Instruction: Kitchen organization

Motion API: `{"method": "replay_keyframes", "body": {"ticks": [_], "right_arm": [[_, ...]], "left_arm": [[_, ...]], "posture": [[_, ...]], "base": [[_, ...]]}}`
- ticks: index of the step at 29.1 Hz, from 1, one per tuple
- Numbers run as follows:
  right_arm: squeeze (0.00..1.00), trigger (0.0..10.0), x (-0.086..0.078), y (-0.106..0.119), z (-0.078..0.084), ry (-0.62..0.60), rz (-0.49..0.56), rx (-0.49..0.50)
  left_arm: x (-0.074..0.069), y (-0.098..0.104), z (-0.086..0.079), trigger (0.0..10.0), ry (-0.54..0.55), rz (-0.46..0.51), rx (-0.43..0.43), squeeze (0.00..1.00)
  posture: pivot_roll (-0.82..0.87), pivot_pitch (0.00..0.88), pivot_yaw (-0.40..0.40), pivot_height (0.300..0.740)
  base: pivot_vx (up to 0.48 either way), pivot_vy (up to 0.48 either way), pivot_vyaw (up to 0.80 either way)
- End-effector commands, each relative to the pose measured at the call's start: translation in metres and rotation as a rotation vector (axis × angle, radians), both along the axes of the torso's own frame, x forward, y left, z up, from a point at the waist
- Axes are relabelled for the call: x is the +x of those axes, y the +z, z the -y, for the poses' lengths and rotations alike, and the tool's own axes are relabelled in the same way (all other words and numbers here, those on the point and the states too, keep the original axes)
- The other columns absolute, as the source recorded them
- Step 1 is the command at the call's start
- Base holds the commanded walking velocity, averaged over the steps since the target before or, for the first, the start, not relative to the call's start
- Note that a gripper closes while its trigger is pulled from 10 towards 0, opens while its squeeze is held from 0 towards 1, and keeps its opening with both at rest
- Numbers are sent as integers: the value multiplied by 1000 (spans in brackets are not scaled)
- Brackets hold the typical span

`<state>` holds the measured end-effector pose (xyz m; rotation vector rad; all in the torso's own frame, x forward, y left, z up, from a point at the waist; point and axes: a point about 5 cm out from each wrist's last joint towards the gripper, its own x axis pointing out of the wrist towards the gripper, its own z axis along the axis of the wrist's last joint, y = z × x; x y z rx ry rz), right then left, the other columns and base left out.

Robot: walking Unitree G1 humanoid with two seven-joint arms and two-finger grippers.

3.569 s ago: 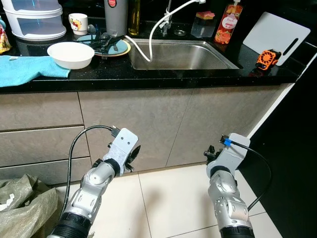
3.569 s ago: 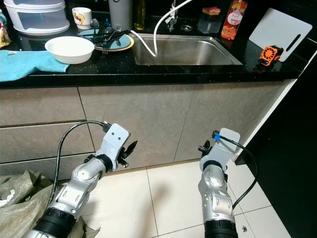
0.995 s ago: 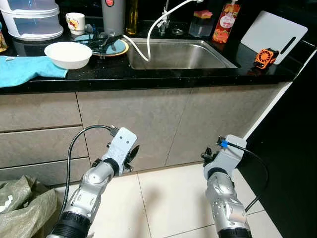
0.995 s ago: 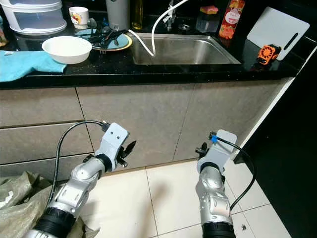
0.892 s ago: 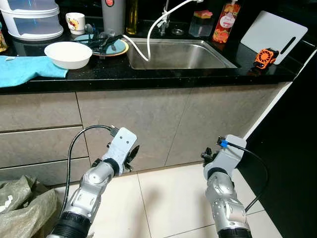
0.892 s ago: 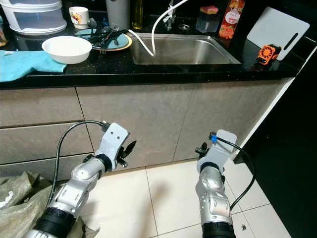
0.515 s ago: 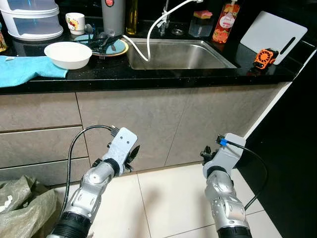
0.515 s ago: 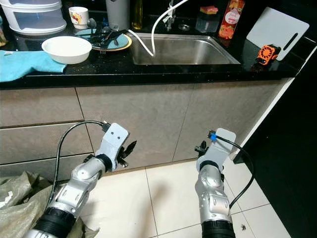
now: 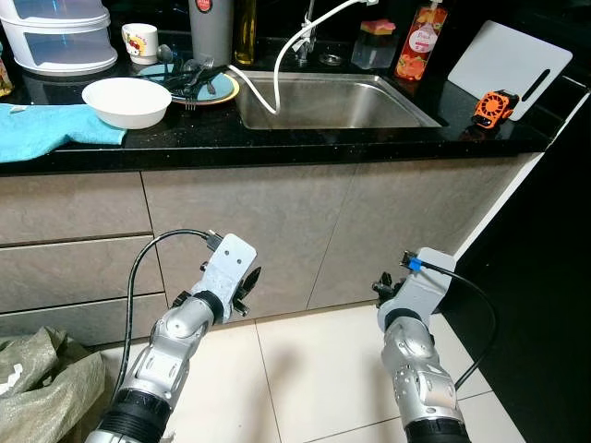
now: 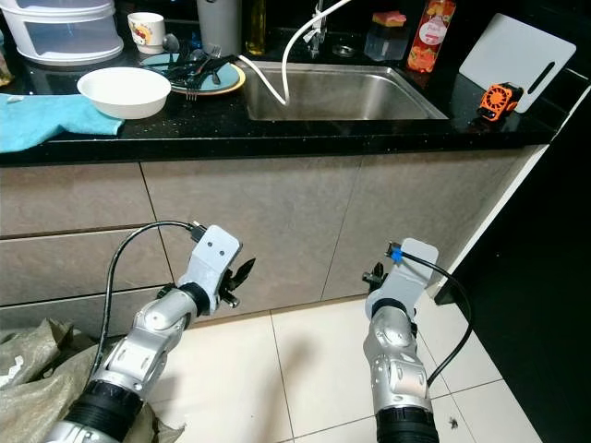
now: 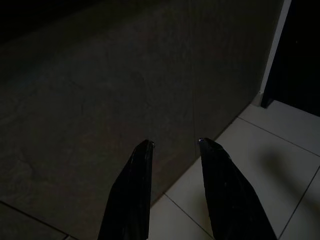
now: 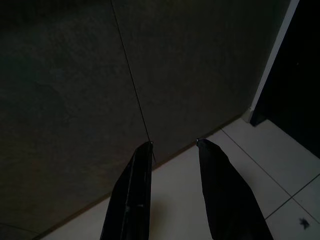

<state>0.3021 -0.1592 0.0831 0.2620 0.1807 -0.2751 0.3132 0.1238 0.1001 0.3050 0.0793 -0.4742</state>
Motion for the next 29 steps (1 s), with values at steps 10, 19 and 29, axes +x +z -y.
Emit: {"method": "replay_keyframes", "body": {"ticks": [10, 19, 29], "right_arm": [[0, 10000, 1, 4, 3, -21, 16, 4], [0, 10000, 1, 3, 3, -19, 11, 5], [0, 10000, 3, 7, 2, -17, 22, 4]], "left_arm": [[2, -3, 3, 10000, -9, -11, 7, 0], [2, -3, 3, 10000, -8, -7, 18, 0], [4, 0, 1, 10000, 9, -12, -10, 0]], "posture": [[284, 10, -107, 740], [287, 18, -111, 740], [261, 23, -111, 740]], "base": [[0, 0, 0], [0, 0, 0], [0, 0, 0]]}}
